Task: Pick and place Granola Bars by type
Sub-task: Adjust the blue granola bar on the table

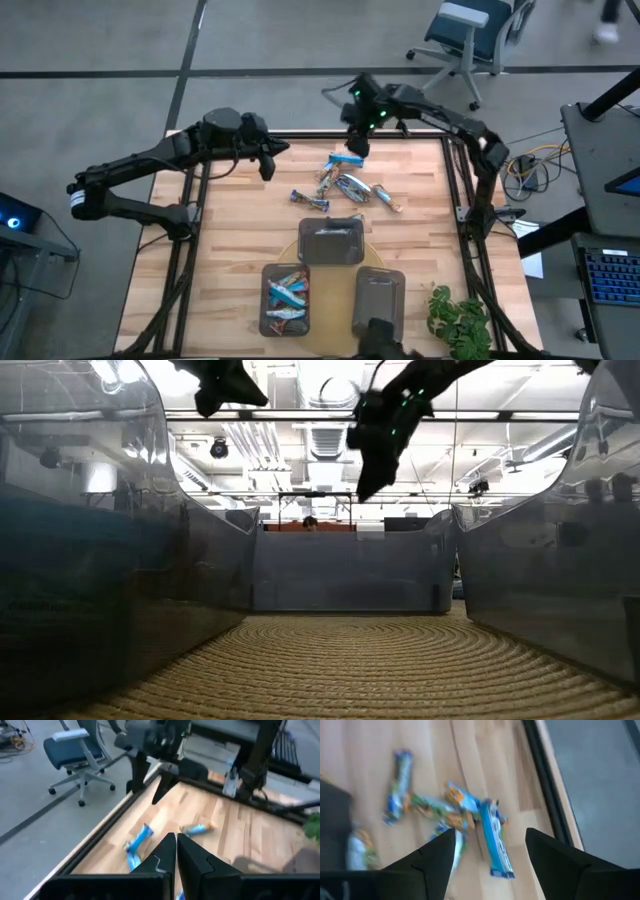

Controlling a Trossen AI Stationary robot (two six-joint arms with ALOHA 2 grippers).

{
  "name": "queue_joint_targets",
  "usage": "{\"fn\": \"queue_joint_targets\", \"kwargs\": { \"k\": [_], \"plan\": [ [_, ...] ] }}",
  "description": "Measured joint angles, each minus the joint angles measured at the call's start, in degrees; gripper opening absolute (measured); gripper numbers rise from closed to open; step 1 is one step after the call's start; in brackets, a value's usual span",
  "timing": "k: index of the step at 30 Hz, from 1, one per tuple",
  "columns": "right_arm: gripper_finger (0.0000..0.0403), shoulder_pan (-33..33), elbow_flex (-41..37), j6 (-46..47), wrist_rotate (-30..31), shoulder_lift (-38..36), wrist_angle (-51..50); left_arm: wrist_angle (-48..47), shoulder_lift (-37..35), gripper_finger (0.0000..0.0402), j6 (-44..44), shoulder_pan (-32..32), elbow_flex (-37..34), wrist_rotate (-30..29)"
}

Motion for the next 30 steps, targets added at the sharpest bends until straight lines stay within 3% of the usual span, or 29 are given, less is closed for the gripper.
{"fn": "queue_joint_targets", "kwargs": {
  "k": [6,15,22,30],
  "plan": [
    [0.0226,-1.45,-1.04,3.34,-3.38,-7.35,1.75,5.07,3.15,0.0022,-2.12,2.01,0.0,5.09],
    [0.0226,-1.54,-8.16,6.45,-3.59,-21.75,4.7,4.37,6.82,0.011,-2.42,4.52,1.62,9.95],
    [0.0226,-1.01,-20.07,12.84,-3.61,-33.96,11.95,-4.88,12.12,0.0167,1.37,7.71,9.19,11.27],
    [0.0226,-0.42,-30.63,17.68,-3.59,-43.3,16.98,-12.49,23.15,0.0195,10.84,10.57,20.42,14.41]
  ]
}}
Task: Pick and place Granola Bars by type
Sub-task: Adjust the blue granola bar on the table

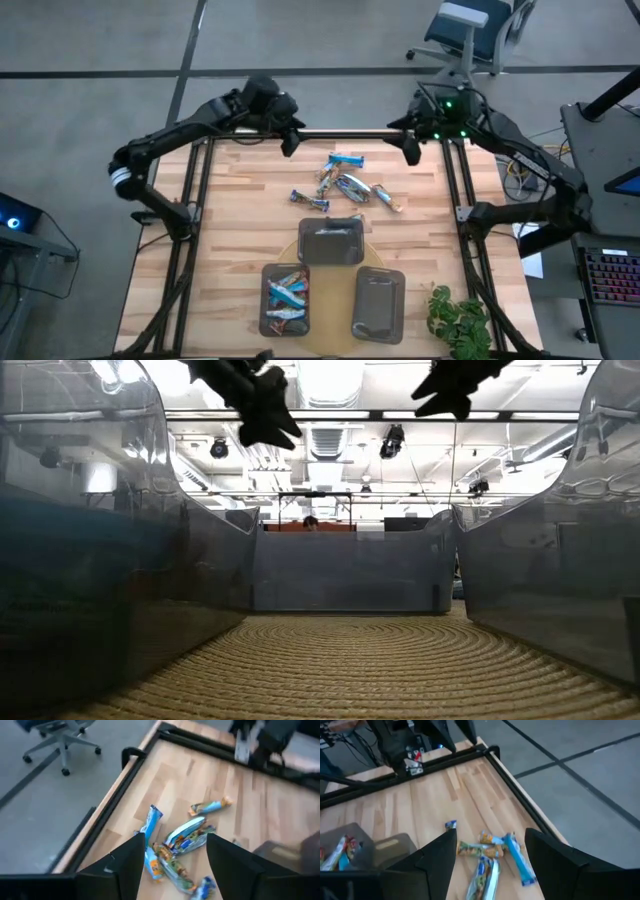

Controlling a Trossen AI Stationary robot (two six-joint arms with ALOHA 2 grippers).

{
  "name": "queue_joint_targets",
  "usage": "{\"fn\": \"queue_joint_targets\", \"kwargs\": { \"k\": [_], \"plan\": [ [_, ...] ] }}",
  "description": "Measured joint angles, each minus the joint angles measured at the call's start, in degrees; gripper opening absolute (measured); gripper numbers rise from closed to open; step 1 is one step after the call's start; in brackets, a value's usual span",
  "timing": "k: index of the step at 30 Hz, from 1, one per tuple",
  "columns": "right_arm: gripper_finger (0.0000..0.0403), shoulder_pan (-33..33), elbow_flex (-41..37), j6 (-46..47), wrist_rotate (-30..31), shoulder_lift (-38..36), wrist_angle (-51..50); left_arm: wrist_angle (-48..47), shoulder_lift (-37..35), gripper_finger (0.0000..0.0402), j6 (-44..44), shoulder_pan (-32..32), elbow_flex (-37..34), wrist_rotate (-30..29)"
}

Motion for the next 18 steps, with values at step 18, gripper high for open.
{"fn": "queue_joint_targets", "kwargs": {
  "k": [18],
  "plan": [
    [0.0226,-0.01,-5.0,1.07,0.17,-4.89,1.13,-4.13,23.93,0.0195,11.49,-0.13,10.67,-9.84]
  ]
}}
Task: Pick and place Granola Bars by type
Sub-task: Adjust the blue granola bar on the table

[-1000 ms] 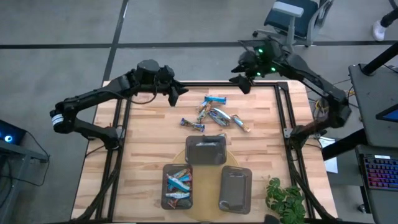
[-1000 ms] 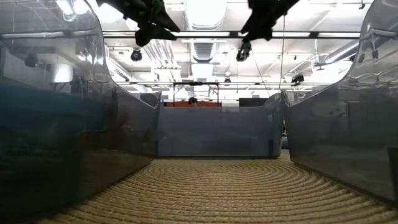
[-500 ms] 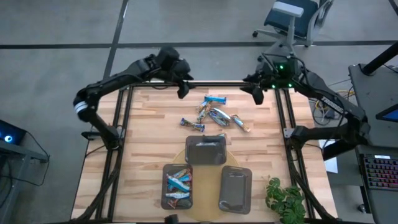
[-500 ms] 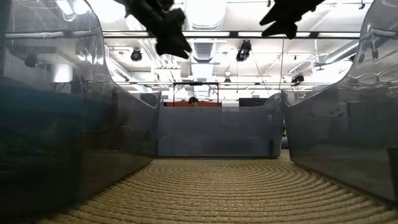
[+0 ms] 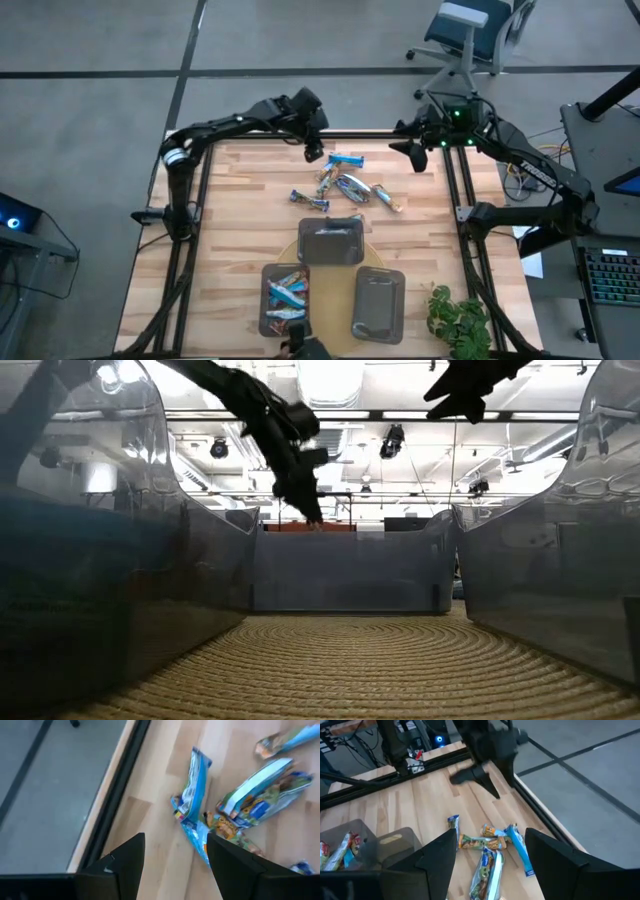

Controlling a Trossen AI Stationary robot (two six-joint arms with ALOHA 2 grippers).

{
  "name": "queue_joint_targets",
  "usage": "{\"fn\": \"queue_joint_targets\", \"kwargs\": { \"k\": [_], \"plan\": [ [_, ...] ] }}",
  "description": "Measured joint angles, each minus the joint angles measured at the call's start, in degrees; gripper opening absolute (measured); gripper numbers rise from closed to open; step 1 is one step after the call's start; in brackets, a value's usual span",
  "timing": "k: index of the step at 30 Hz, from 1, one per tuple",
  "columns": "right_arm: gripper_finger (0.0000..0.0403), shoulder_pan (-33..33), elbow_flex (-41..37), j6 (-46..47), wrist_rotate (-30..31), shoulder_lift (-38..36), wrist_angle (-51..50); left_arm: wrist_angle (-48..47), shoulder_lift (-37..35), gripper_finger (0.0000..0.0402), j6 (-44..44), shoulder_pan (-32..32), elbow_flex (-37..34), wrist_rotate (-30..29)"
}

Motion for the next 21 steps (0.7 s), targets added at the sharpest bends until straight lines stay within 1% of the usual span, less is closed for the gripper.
{"fn": "queue_joint_targets", "kwargs": {
  "k": [6,10,13,16,21],
  "plan": [
    [0.0226,0.0,0.02,-1.01,-0.02,-0.01,0.65,0.54,3.59,0.0195,1.6,-1.16,-0.02,0.01],
    [0.0226,0.0,0.02,-1.78,-0.02,0.0,0.8,4.09,5.54,0.0195,2.37,-2.04,-0.02,0.1],
    [0.0226,0.0,0.04,-2.2,-0.04,-0.02,1.77,5.74,7.22,0.0195,1.02,-2.38,-0.02,0.49],
    [0.0226,0.0,0.07,-3.04,-0.04,-0.04,2.46,5.32,8.54,0.0195,-1.1,-2.36,-0.11,0.52],
    [0.0226,0.0,0.07,-4.17,-0.09,-0.04,2.64,5.64,8.85,0.0195,-3.9,-2.32,-0.11,0.55]
  ]
}}
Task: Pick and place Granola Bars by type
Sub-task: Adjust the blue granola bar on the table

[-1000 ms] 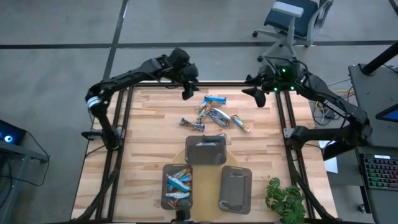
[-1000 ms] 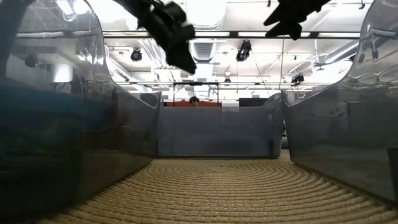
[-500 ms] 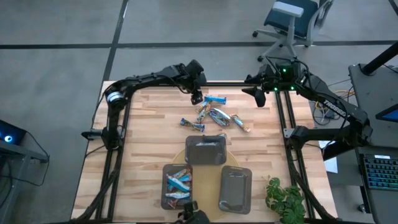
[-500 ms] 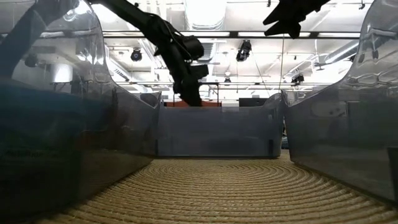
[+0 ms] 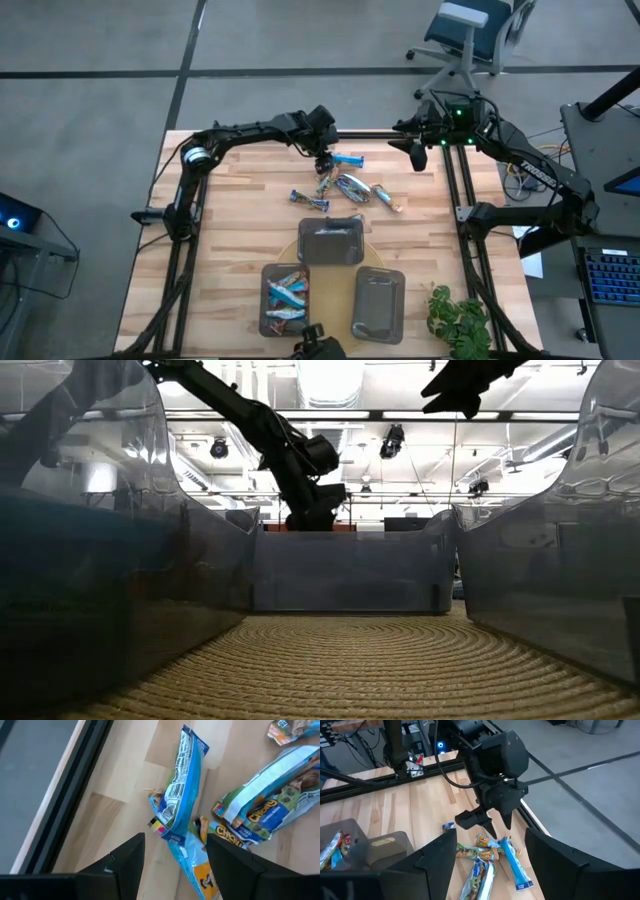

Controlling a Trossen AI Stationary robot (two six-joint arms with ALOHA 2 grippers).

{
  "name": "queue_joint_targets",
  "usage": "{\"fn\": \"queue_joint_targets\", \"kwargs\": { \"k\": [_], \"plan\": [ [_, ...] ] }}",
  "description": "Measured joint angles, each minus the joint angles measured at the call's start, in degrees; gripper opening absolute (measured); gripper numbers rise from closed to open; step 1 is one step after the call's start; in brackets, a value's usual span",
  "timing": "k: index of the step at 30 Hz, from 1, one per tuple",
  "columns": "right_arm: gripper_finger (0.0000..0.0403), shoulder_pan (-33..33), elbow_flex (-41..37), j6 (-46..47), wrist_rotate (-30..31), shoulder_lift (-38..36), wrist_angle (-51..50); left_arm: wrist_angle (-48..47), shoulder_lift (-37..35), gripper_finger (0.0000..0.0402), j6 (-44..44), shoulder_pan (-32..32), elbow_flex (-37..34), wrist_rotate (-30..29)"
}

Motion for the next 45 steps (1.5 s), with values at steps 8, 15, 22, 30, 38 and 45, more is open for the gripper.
{"fn": "queue_joint_targets", "kwargs": {
  "k": [8,15,22,30,38,45],
  "plan": [
    [0.0226,0.0,0.02,-1.28,-0.06,-0.02,0.95,0.96,0.0,0.0195,-8.8,0.59,-0.04,3.7],
    [0.0226,0.0,0.02,-1.3,-0.07,-0.02,1.46,3.03,0.5,0.0195,-16.81,1.27,-0.91,2.87],
    [0.0226,0.0,0.02,-1.3,-0.07,-0.04,2.1,5.95,0.72,0.0195,-20.29,1.33,-2.39,2.74],
    [0.0226,0.0,0.02,-1.31,-0.07,-0.09,2.1,7.11,0.72,0.0195,-20.97,1.36,-2.82,2.59],
    [0.0226,0.0,0.02,-1.47,-0.07,-0.09,2.95,7.94,0.72,0.0195,-21.72,1.36,-2.84,1.47],
    [0.0226,0.0,0.04,-1.06,-0.06,-0.09,5.97,8.55,0.72,0.0195,-22.11,1.36,-2.89,1.19]
  ]
}}
